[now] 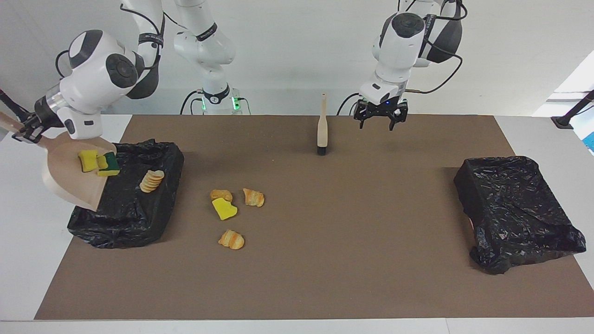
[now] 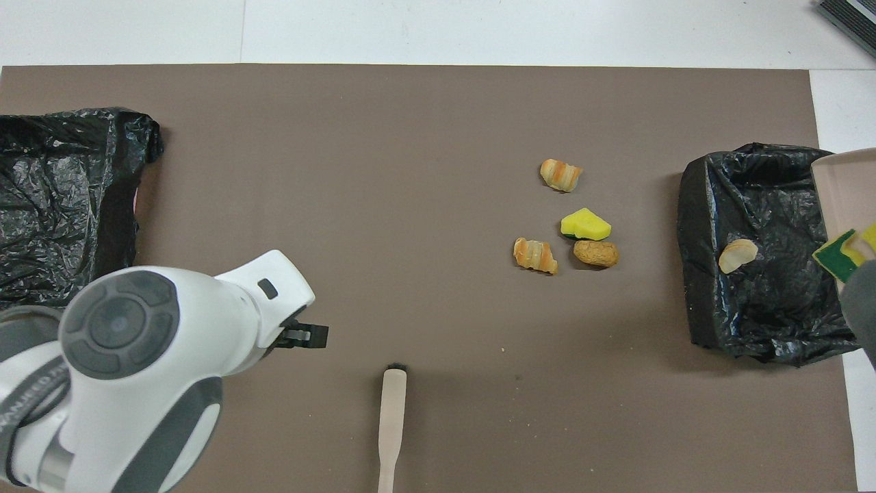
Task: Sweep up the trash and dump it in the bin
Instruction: 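Tip the dustpan into the bag while the left gripper withdraws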
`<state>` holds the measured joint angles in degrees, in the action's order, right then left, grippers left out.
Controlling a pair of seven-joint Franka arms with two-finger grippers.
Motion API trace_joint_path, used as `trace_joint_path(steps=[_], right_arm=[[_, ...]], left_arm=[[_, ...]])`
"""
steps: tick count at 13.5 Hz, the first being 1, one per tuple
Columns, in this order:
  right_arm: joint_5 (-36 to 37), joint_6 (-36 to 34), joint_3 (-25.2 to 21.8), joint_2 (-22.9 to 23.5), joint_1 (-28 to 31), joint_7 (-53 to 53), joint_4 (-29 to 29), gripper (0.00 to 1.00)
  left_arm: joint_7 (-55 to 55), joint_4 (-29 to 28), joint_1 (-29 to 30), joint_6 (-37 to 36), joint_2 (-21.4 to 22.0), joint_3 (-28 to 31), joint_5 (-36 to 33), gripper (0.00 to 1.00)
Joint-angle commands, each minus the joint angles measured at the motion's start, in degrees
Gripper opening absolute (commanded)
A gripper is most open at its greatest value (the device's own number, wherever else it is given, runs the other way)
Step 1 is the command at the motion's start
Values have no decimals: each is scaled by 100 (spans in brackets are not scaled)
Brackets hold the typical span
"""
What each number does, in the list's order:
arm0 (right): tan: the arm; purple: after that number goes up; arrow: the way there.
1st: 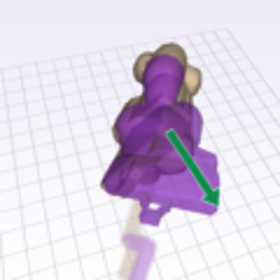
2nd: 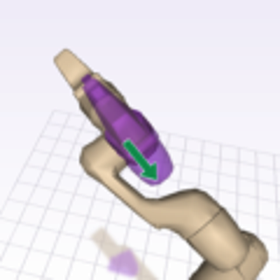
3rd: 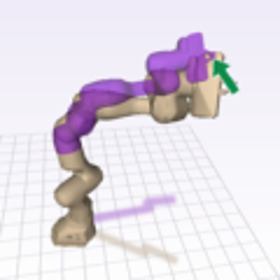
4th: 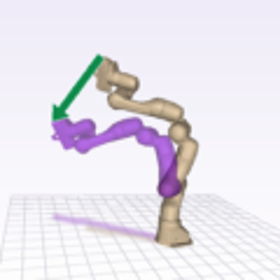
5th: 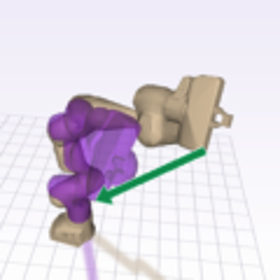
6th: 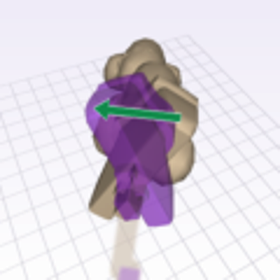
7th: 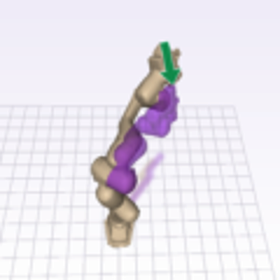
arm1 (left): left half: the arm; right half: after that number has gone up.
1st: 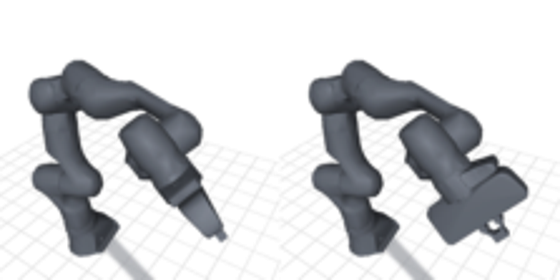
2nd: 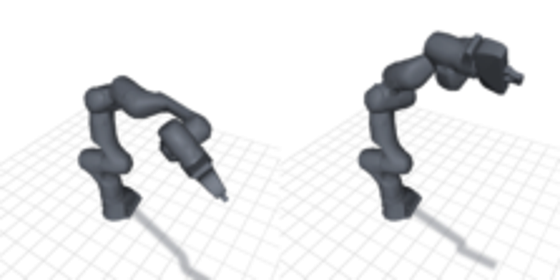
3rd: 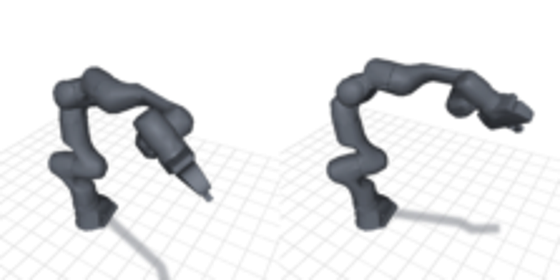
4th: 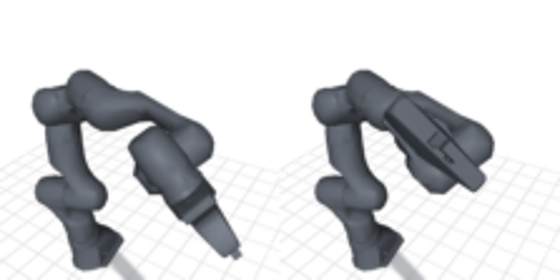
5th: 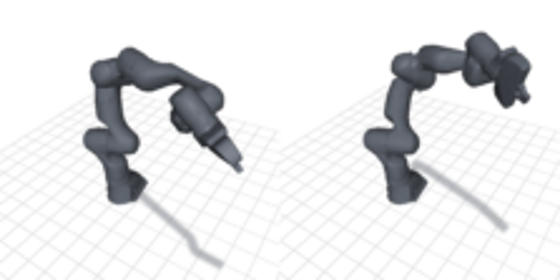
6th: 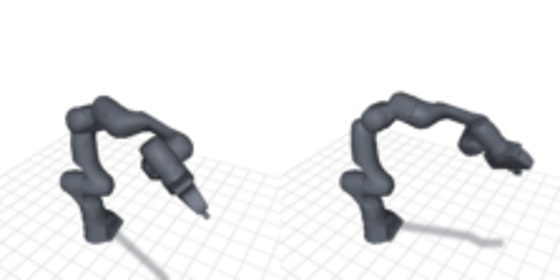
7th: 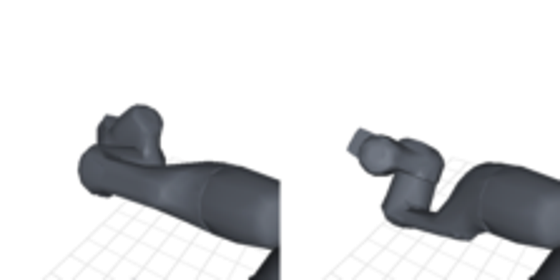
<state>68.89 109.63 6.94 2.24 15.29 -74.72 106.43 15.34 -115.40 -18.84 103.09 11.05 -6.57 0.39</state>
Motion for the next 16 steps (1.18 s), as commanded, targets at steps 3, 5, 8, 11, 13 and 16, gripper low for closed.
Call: trace_joint_path(steps=[3, 5, 8, 11, 13, 16], right_arm=[[476, -83, 18, 41, -62, -170, -87, 0], [372, -56, -17, -118, 0, -638, -263, 0], [-197, -64, -53, -373, -9, -956, -264, 0], [-622, 476, -52, -426, -1, -870, 68, 0], [-491, 876, -62, -426, 78, -702, 237, 0], [-516, 780, -79, -444, 167, -1120, -7, 0]], left_arm=[[-917, 1219, 748, -947, -279, -46, -109, 100], [-1383, 1571, 1048, -1273, -270, -46, -109, 100], [-1587, 2020, 1321, -1467, -323, -37, -100, 100], [-1709, 2441, 1567, -1730, -568, -20, -39, 100], [-1780, 2941, 1576, -2054, -849, -2, -30, 100], [-1780, 3339, 1576, -2373, -1070, 7, -21, 100]])
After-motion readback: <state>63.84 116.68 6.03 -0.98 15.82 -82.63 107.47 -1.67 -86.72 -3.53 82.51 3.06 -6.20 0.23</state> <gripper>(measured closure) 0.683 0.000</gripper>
